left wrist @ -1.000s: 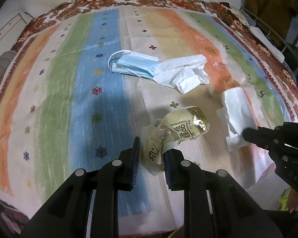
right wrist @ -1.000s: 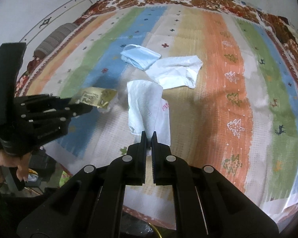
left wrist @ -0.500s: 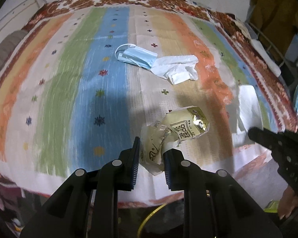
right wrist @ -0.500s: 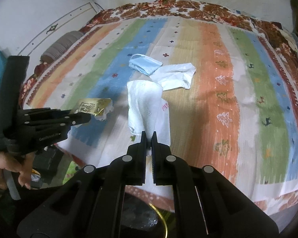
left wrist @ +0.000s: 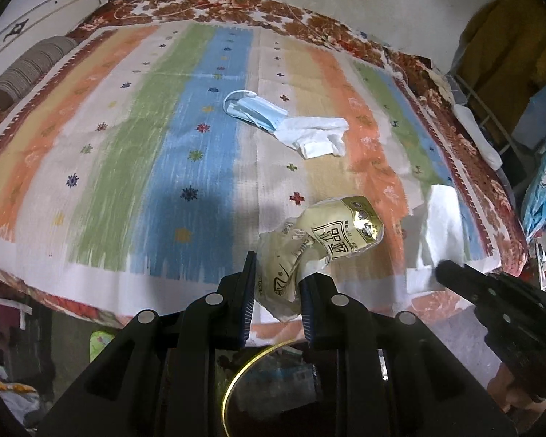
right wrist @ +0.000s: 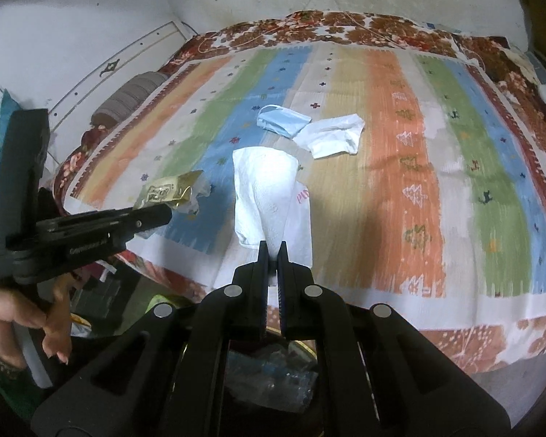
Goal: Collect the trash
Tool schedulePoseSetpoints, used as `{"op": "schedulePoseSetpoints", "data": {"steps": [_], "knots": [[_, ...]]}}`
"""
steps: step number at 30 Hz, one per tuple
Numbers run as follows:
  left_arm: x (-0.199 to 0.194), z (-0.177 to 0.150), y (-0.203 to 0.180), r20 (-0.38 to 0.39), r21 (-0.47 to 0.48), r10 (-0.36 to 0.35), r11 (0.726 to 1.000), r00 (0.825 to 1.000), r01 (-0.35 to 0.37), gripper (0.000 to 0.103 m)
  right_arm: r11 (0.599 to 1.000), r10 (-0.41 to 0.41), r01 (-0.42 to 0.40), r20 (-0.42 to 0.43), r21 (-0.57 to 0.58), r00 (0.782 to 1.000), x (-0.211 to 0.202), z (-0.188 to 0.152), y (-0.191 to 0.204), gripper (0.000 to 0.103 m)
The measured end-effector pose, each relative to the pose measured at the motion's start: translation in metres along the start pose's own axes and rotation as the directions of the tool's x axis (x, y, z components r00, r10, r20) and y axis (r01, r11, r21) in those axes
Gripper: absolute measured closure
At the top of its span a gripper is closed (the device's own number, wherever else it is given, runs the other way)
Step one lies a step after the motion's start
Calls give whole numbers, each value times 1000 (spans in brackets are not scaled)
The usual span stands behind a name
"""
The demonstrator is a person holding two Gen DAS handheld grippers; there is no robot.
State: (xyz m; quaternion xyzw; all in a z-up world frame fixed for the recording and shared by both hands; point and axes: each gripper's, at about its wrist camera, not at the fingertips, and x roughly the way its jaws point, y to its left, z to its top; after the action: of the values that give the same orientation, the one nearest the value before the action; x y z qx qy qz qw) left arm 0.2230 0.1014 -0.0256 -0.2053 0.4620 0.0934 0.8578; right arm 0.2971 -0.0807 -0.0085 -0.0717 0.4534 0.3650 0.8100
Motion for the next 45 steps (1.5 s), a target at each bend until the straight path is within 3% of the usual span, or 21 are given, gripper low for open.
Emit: {"op": "schedulePoseSetpoints", "data": {"steps": [8, 29, 45], "knots": [[-21, -26, 5, 21, -39, -52, 998, 998, 53, 82, 1000, -1, 1, 21, 1, 1000, -21, -25, 8, 99], [-56, -101, -10, 56, -26, -119, 992, 991, 120, 82, 1000, 6, -6, 25, 13, 1000, -55, -97, 22, 99], [-44, -139, -13, -7, -65, -120, 991, 993, 120, 81, 998, -8, 13, -74, 68, 997, -45, -145, 20, 99]]}}
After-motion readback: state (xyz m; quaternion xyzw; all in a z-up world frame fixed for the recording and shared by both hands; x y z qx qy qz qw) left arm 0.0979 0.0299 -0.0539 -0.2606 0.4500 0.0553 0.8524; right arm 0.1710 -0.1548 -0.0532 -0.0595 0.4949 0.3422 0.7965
